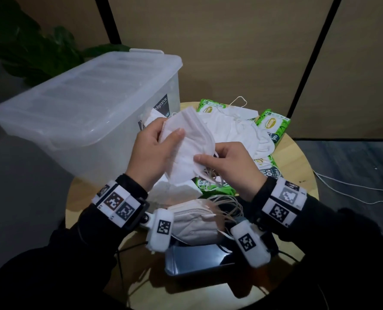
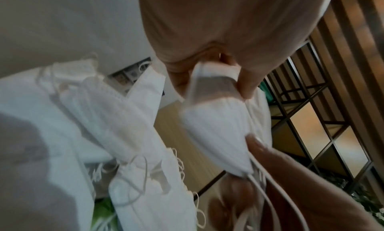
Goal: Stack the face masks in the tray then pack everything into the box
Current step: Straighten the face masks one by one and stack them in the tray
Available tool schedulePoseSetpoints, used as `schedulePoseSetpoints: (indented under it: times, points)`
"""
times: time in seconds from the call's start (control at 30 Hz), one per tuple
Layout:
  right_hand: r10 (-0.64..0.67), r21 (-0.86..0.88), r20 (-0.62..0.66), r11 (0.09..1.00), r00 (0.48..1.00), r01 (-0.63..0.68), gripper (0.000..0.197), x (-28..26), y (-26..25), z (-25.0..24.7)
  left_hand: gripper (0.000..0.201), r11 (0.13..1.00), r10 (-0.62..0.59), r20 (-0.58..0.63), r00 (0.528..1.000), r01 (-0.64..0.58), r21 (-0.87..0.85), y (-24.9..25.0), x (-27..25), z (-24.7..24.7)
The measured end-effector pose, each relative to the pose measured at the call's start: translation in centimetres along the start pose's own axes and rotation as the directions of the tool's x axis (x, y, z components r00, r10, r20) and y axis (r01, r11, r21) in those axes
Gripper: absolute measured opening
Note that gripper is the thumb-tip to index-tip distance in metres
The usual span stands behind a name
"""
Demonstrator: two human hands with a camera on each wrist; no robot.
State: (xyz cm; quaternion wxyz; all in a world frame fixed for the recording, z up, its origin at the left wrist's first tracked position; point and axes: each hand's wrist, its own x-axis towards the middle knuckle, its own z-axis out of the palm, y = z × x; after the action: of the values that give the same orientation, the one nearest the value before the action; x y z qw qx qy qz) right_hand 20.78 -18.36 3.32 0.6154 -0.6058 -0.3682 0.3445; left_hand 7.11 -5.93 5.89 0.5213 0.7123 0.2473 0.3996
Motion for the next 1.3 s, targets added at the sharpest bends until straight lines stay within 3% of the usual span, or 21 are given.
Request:
schedulePoseSetpoints:
  times: [0.07,0.13,0.2,0.27,0.3,0.33,0.4,0.47,0.5,0.57,0.7,0.8,0.87,0.93,1.0,1.07,1.1,1.17,1.3]
  points:
    - [0.069,-0.041,0.052,0.997,0.996,-0.067,0.010,0.0,-0.5,-0.7,0.008,0.999,0.007,-0.036,0.999,-0.006,0.051,-0.2,0.5,-1.3]
    - [0.139,-0.010,0.021,0.990,0.990,-0.138,0.009,0.1,-1.1,-1.3,0.005,0.999,-0.003,-0.085,0.996,0.007,0.048,-0.4,0.9,-2.5]
    - [0.199,0.253,-0.039,0.950,0.979,-0.183,0.017,0.5,-1.9,-1.8,0.007,0.998,-0.042,-0.075,0.996,0.045,0.048,-0.6,1.2,-3.5]
    - [0.205,0.608,0.006,0.777,0.979,-0.166,0.024,0.5,-2.7,-2.4,0.012,0.992,-0.115,-0.031,0.993,0.116,0.055,-1.1,1.3,-3.8]
    - [0.184,0.712,0.053,0.683,0.982,-0.166,0.024,0.5,-3.1,-2.5,0.013,0.988,-0.143,-0.009,0.990,0.143,0.054,-1.2,1.4,-3.8]
    - [0.154,0.739,0.092,0.652,0.984,-0.171,0.023,0.5,-3.3,-2.5,0.013,0.986,-0.161,0.010,0.987,0.160,0.052,-1.3,1.4,-3.7]
    - [0.118,0.610,0.083,0.779,0.990,-0.144,0.019,0.5,-2.9,-2.3,0.013,0.984,-0.171,0.031,0.985,0.170,0.050,-1.3,1.4,-3.5]
    - [0.111,0.325,-0.024,0.941,0.993,-0.098,0.012,0.8,-2.0,-2.4,0.013,0.985,-0.168,0.048,0.985,0.166,0.051,-1.0,1.1,-3.7]
    - [0.110,0.184,-0.056,0.978,0.992,-0.098,0.014,0.9,-1.7,-2.5,0.014,0.985,-0.165,0.066,0.984,0.161,0.059,-0.8,0.9,-3.8]
    - [0.107,-0.014,0.007,0.994,0.994,-0.107,0.018,0.8,-1.6,-3.0,0.018,0.986,-0.149,0.154,0.977,0.135,0.098,-0.3,0.3,-4.1]
    - [0.095,-0.201,0.173,0.978,0.980,-0.059,0.024,-0.7,-2.1,-3.3,0.047,0.965,-0.110,0.376,0.920,0.009,0.261,0.5,-1.5,-4.8]
    - [0.196,-0.314,0.322,0.945,0.926,-0.091,0.025,-1.6,-2.2,-3.5,0.025,0.899,-0.089,0.482,0.871,-0.139,0.416,0.8,-3.0,-5.4]
    - [0.307,-0.424,0.415,0.898,0.856,-0.117,0.025,-2.1,-1.9,-3.7,0.013,0.855,-0.164,0.567,0.807,-0.170,0.489,0.8,-4.0,-5.4]
    - [0.375,-0.552,0.457,0.830,0.807,-0.072,0.019,-2.6,-1.5,-3.5,0.014,0.782,-0.217,0.638,0.739,-0.260,0.566,0.3,-5.0,-4.9]
    - [0.384,-0.640,0.423,0.768,0.821,-0.029,0.010,-2.7,-1.1,-3.2,0.021,0.647,-0.254,0.693,0.674,-0.414,0.640,-0.4,-5.8,-4.0]
    - [0.366,-0.699,0.370,0.716,0.854,-0.004,0.005,-2.6,-0.8,-3.1,0.028,0.437,-0.298,0.706,0.643,-0.566,0.699,-1.0,-6.3,-3.1]
    - [0.346,-0.709,0.358,0.705,0.867,0.011,0.004,-2.5,-0.7,-3.1,0.032,0.332,-0.307,0.699,0.645,-0.616,0.714,-1.0,-6.3,-2.7]
    - [0.303,-0.697,0.351,0.716,0.886,0.031,0.004,-2.3,-0.6,-3.3,0.038,0.208,-0.300,0.682,0.667,-0.652,0.729,-0.8,-6.3,-2.2]
    - [0.294,-0.671,0.366,0.741,0.883,0.031,0.009,-2.0,-0.4,-3.5,0.046,0.128,-0.294,0.633,0.716,-0.626,0.769,-0.4,-6.3,-1.7]
